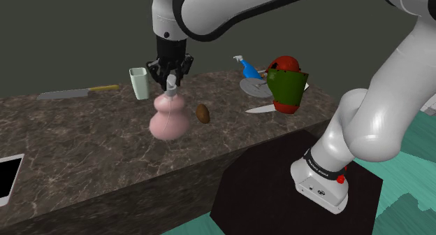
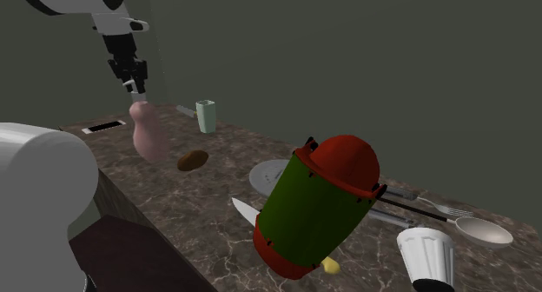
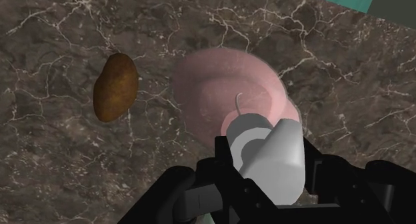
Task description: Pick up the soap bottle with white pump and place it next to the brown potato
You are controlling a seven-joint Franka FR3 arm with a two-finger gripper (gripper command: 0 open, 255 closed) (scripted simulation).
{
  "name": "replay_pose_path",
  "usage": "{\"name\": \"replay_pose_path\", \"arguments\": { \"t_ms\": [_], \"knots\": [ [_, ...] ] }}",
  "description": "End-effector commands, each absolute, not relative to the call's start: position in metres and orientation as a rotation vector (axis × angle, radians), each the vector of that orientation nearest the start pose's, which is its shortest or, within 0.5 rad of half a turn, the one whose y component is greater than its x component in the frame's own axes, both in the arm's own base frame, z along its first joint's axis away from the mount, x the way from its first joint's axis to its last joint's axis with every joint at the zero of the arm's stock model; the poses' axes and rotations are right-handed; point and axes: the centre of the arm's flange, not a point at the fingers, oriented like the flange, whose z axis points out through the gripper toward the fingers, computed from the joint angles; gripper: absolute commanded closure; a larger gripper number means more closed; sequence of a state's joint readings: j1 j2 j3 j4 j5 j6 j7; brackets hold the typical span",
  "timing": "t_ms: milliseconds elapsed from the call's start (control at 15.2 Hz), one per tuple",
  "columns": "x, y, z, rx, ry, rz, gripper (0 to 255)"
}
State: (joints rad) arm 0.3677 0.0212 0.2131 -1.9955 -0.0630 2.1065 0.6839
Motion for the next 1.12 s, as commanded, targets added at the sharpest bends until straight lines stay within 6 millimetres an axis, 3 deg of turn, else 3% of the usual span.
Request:
{"name": "replay_pose_path", "arguments": {
  "t_ms": [0, 264, 330, 660, 924, 1056],
  "knots": [
    [0.477, 0.309, 0.458, -3.122, 0.115, -0.164, 255],
    [0.477, 0.309, 0.458, -3.122, 0.115, -0.164, 255],
    [0.477, 0.309, 0.458, -3.122, 0.115, -0.164, 0],
    [0.477, 0.309, 0.458, -3.122, 0.115, -0.164, 0],
    [0.472, 0.309, 0.507, -3.122, 0.115, -0.164, 0],
    [0.472, 0.309, 0.507, -3.122, 0.115, -0.164, 0]
  ]
}}
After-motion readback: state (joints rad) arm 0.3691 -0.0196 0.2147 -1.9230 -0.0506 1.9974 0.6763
